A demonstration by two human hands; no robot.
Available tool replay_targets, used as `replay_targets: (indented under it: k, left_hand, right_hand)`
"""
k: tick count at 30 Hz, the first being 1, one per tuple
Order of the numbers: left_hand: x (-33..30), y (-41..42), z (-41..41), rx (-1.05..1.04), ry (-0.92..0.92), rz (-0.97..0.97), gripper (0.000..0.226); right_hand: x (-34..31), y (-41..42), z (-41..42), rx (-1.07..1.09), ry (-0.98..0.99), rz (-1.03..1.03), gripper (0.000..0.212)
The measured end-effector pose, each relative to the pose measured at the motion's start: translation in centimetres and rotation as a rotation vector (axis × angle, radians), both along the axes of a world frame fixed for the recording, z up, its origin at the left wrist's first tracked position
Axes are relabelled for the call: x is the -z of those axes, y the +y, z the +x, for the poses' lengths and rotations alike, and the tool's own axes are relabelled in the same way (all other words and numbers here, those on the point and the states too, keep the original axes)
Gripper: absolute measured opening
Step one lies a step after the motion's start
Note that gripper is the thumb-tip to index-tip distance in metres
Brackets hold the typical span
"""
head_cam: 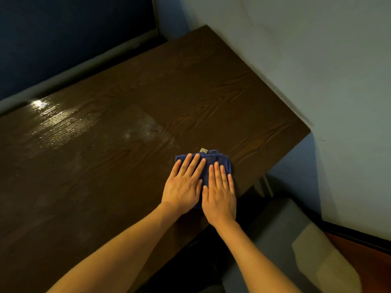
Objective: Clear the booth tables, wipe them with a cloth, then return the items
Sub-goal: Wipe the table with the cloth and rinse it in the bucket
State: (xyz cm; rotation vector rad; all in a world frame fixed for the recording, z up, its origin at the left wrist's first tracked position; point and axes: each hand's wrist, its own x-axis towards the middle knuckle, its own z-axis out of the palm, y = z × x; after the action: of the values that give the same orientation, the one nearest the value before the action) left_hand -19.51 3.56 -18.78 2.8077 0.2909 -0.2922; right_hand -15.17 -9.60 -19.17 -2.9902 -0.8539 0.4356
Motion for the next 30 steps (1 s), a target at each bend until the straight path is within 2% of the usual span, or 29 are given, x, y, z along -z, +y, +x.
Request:
replay_targets:
  k: [7, 16, 22, 30]
  left_hand:
    - [0.5, 5.7, 0.6, -0.105, -0.012, 0.074, 0.059]
    - [0.5, 13.7, 0.3, -0.453, -0.031, 0.155, 0.065]
    - [1.0, 19.8, 2.2, -0.542, -0.023, 0.146, 0.061]
    - [1.1, 26.0, 6.7, -0.603, -0.019, 0.122, 0.063]
  right_hand:
    - [-0.5, 6.3, 2.2, -0.142, 0.063, 0.038, 0.070]
    - [-0.3, 16.5, 5.0, -0.390, 0.064, 0.074, 0.071]
    - [-0.1, 23.5, 7.6, -0.483, 0.043, 0.065, 0.063]
    - [-0.2, 30.3, 12.8, -0.563, 0.015, 0.077, 0.062]
